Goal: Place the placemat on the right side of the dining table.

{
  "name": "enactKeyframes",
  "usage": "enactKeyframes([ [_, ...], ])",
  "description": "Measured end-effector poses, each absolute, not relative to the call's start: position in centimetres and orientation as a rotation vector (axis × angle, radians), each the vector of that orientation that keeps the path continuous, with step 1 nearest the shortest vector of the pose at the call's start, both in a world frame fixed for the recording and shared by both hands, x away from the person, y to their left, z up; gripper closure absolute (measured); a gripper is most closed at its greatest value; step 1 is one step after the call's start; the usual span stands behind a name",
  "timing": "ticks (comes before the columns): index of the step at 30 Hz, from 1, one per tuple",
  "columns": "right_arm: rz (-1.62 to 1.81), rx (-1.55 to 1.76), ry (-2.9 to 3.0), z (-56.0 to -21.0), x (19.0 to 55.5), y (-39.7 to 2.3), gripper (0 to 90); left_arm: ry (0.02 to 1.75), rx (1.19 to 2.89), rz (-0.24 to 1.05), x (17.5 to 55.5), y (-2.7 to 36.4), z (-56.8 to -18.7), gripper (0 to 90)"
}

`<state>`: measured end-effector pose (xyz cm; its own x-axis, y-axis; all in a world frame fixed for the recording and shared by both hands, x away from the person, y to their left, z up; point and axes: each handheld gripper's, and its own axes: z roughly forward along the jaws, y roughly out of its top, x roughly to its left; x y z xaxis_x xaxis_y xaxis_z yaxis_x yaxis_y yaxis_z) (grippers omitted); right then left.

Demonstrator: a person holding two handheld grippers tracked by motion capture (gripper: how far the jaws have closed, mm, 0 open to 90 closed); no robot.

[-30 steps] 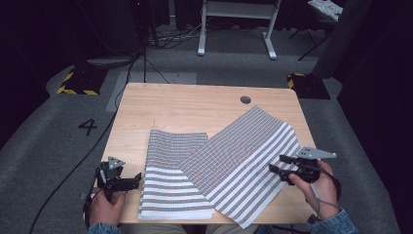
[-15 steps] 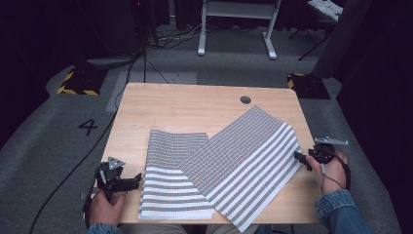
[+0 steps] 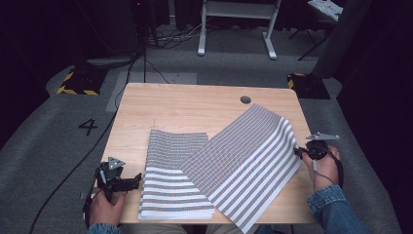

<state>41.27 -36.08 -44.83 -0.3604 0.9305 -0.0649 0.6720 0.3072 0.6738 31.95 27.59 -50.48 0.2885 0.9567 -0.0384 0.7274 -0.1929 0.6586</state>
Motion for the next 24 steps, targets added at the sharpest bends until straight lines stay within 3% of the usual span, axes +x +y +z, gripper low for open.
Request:
enactKeyframes([
  [5, 0.780, 1.266, 2.100, -41.0, 41.5, -34.6, 85.3, 1.501, 1.990, 0.520, 32.0, 27.6, -50.5, 0.4],
  [12, 0.689, 1.165, 2.032, -38.2, 43.8, -34.7, 84.6, 1.501, 1.987, 0.524, 32.0, 27.6, -50.5, 0.4],
  [13, 0.665, 1.126, 1.950, -37.9, 45.2, -35.0, 75.4, 1.501, 1.987, 0.523, 32.0, 27.6, -50.5, 0.3],
  [14, 0.665, 1.126, 1.950, -37.9, 45.2, -35.0, 75.4, 1.501, 1.988, 0.523, 32.0, 27.6, -50.5, 0.3],
  [15, 0.634, 1.056, 1.848, -37.9, 46.7, -35.5, 54.6, 1.501, 1.990, 0.521, 32.0, 27.6, -50.5, 0.4],
  [16, 0.634, 1.056, 1.848, -37.9, 46.7, -35.5, 54.6, 1.501, 1.989, 0.521, 32.0, 27.6, -50.5, 0.4],
  [19, 0.633, 1.070, 1.768, -37.7, 47.1, -35.9, 43.1, 1.501, 1.989, 0.521, 32.0, 27.6, -50.5, 0.3],
  [24, 0.749, 1.110, 1.846, -38.0, 45.6, -34.9, 40.8, 1.501, 1.990, 0.520, 32.0, 27.6, -50.5, 0.3],
])
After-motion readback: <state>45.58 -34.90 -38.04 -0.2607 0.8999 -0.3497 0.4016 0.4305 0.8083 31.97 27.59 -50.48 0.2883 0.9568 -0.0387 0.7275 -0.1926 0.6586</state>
